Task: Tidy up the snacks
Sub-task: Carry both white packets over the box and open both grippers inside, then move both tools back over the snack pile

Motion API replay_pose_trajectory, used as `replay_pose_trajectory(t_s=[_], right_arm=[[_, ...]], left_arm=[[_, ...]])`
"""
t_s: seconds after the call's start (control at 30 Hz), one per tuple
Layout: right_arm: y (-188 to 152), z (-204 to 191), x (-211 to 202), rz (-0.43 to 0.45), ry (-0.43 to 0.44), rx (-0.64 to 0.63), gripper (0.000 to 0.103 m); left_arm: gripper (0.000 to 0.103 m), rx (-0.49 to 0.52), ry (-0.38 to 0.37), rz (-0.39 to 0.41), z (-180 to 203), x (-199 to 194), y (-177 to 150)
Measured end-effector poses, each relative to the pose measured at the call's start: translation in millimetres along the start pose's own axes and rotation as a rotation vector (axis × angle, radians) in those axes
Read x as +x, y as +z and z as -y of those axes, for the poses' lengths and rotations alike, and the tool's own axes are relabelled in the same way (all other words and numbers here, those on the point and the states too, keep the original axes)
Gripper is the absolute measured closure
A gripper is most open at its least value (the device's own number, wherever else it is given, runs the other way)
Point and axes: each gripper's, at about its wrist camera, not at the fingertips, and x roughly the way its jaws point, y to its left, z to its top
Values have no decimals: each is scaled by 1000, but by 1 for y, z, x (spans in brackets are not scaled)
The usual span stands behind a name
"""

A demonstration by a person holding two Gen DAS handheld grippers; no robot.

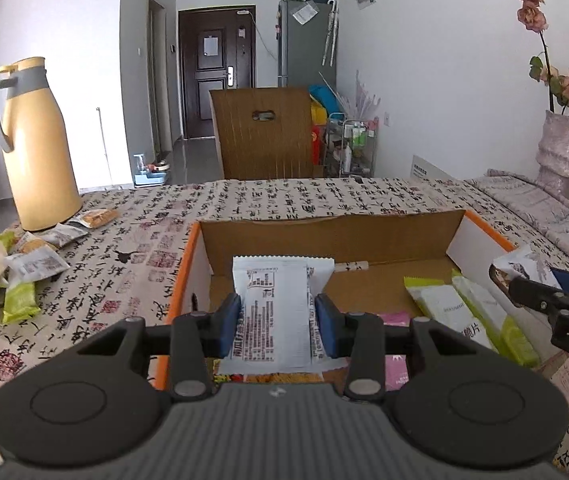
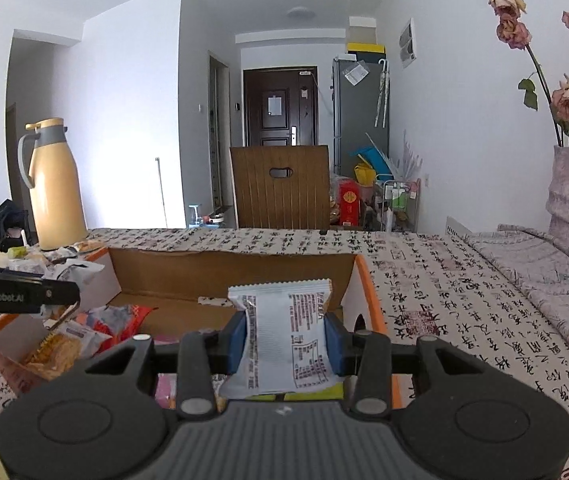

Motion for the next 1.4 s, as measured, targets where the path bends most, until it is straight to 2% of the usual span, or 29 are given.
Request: replay_pose_trajectory(t_s=[0.17,0.23,0.27,0.3,0.33,0.37,0.4,0.43,0.47,0.53,1.0,1.4], right_arm=[[-4,1,6,-25,-11,-8,63],[-4,-1,6,-21,-13,-6,58],[-4,0,4,-16,-14,-1,57],[-4,1,3,-8,-19,5,56],[-4,3,3,-3,-23,12,49],[-4,4,2,2,-27,21,35],[-4,6,0,9,-33,31,27],[-3,7,-1,16,-39,38,12],[-3,8,-2,25,-43,46,3],[-3,10,-3,35,-47,60,0],[0,15,-2,36,-51,80,0],[14,2,-42,66,-56,54,0]], left_arm=[[61,2,-16,9,1,0,-4],[58,-12,-10,15,0,-1,-3],[48,-16,-10,19,0,-3,-3],[34,-18,-6,25,0,-4,-3],[27,-19,8,39,0,-6,-3],[15,-18,21,55,1,-9,-3],[6,-17,29,66,1,-11,-3],[1,-19,34,75,2,-13,-3],[0,-24,40,85,1,-15,-3],[0,-29,41,88,0,-17,-3],[0,-38,52,77,0,-18,2],[0,-34,68,147,3,-71,11]])
